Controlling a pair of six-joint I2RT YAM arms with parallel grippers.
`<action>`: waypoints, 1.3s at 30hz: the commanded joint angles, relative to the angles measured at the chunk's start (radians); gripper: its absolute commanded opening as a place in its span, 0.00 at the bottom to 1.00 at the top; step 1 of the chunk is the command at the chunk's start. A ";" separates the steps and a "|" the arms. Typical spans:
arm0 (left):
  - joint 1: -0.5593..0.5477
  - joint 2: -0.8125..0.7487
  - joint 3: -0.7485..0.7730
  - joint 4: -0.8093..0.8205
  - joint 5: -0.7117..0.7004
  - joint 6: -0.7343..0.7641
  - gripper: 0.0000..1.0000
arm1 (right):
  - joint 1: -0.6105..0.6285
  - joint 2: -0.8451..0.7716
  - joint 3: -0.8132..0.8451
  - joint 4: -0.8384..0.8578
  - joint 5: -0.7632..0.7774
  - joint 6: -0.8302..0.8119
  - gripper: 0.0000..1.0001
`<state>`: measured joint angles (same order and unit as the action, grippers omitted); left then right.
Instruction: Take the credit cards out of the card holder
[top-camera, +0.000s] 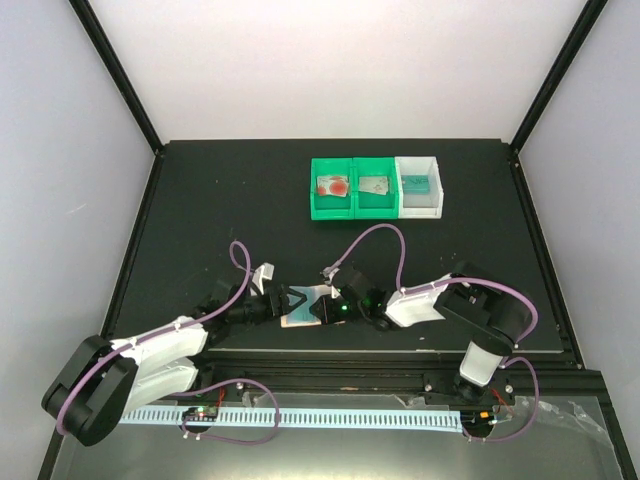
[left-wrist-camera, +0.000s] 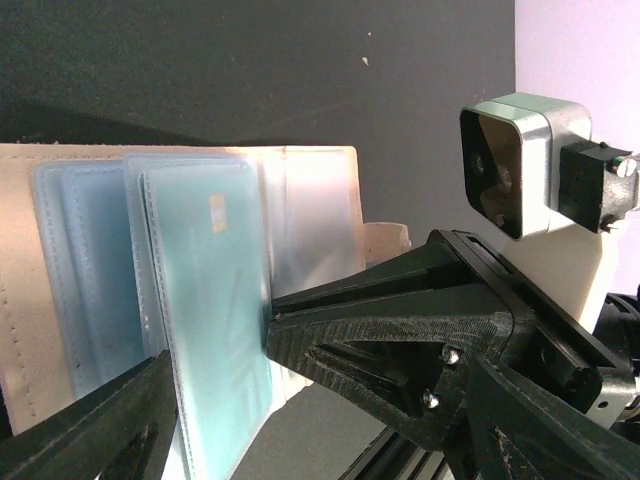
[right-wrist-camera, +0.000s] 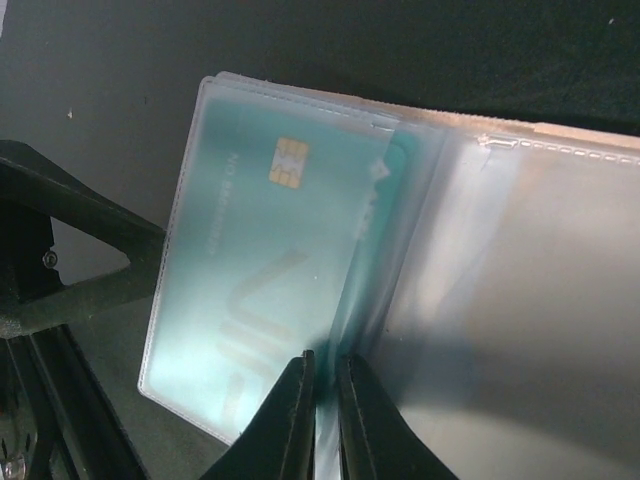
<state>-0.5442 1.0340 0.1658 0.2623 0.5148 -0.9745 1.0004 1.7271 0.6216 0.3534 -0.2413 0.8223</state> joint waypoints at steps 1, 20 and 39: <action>-0.009 0.001 0.051 0.064 0.042 -0.016 0.80 | 0.016 0.036 -0.033 -0.027 -0.058 0.014 0.11; -0.085 0.049 0.130 0.022 0.047 0.012 0.80 | 0.014 -0.093 -0.114 0.010 0.061 0.016 0.31; -0.167 0.179 0.184 0.155 0.042 -0.022 0.79 | -0.003 -0.310 -0.199 -0.058 0.190 -0.033 0.36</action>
<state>-0.7029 1.2129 0.3164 0.3576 0.5541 -0.9867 1.0035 1.4349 0.4164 0.3229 -0.0849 0.8280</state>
